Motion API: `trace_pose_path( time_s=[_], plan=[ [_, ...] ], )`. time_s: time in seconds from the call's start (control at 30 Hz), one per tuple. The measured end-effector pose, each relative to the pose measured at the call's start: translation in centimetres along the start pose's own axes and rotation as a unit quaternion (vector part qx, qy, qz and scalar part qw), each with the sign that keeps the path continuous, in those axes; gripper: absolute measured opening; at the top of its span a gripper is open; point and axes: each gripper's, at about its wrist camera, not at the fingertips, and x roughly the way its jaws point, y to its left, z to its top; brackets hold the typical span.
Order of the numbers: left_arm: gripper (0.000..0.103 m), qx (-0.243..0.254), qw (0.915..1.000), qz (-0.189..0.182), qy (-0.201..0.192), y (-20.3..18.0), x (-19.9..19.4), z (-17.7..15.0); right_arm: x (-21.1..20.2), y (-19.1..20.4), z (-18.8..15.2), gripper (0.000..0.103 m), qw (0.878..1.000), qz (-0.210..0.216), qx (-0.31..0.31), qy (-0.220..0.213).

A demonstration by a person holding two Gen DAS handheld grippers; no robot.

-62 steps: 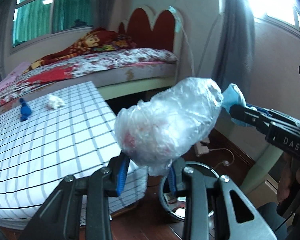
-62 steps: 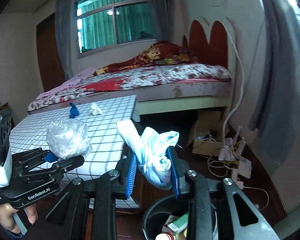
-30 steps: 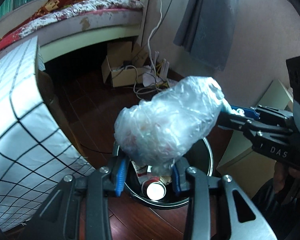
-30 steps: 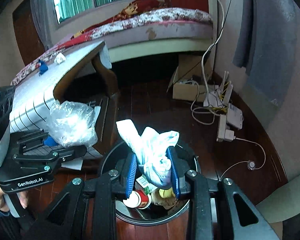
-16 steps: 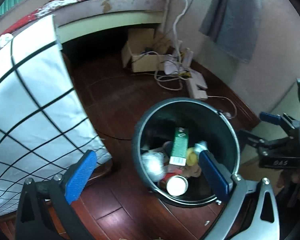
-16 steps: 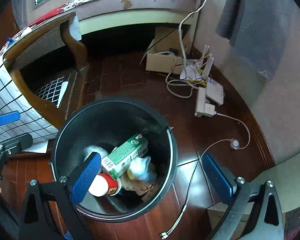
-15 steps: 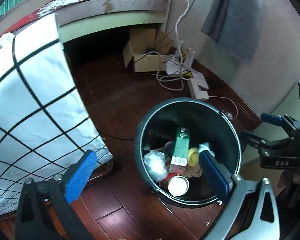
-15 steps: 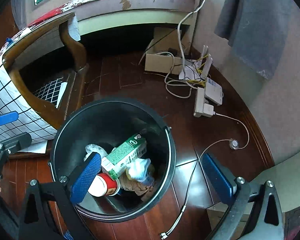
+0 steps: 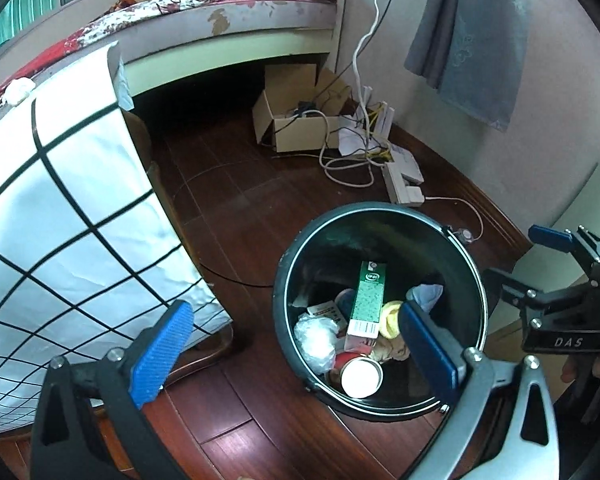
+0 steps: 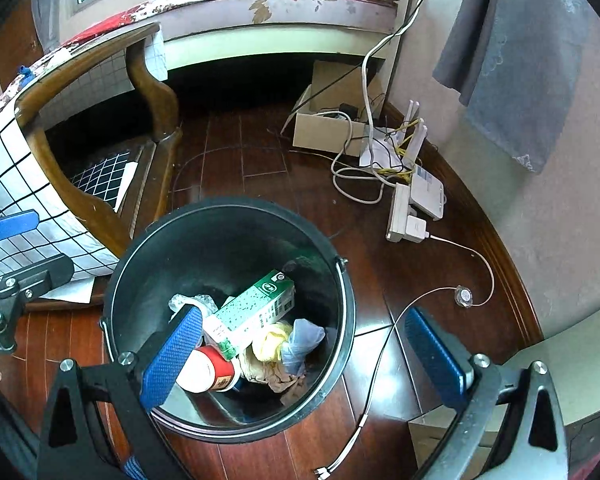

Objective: Collect trash
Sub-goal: 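Open both tools over the bin to drop the bag and cloth, then move both tools back toward the mattress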

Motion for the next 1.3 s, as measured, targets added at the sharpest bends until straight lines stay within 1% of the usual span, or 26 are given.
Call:
trace_pose_path(
  time_s=[0.43,0.63,0.9,1.03,1.2,1.3],
  plan=[
    [0.102,0.009,0.9999,0.008,-0.011,0.2,-1.1,0.5,-1.4,0.5,0.2,0.102,1.000,0.003,0.001,-0.018],
    [0.102,0.009,0.9997,0.010,-0.020,0.3,-2.0,0.6,-2.4,0.3,0.3,0.102,0.999,0.006,0.018,-0.029],
    [0.102,0.009,0.9987,0.012,-0.048,0.8,-4.8,1.1,-5.2,0.3,0.4,0.102,0.997,0.007,0.045,-0.067],
    [0.102,0.005,0.9982,0.013,-0.059,1.0,-6.0,1.2,-6.0,0.6,0.7,0.102,0.996,0.013,0.056,-0.074],
    [0.103,-0.003,0.9968,0.017,-0.079,1.9,-8.0,1.4,-7.7,2.0,1.1,0.102,0.993,0.028,0.065,-0.092],
    [0.103,-0.007,0.9957,0.024,-0.089,2.8,-9.4,1.4,-8.3,3.1,1.7,0.102,0.993,0.035,0.060,-0.101]
  ],
)
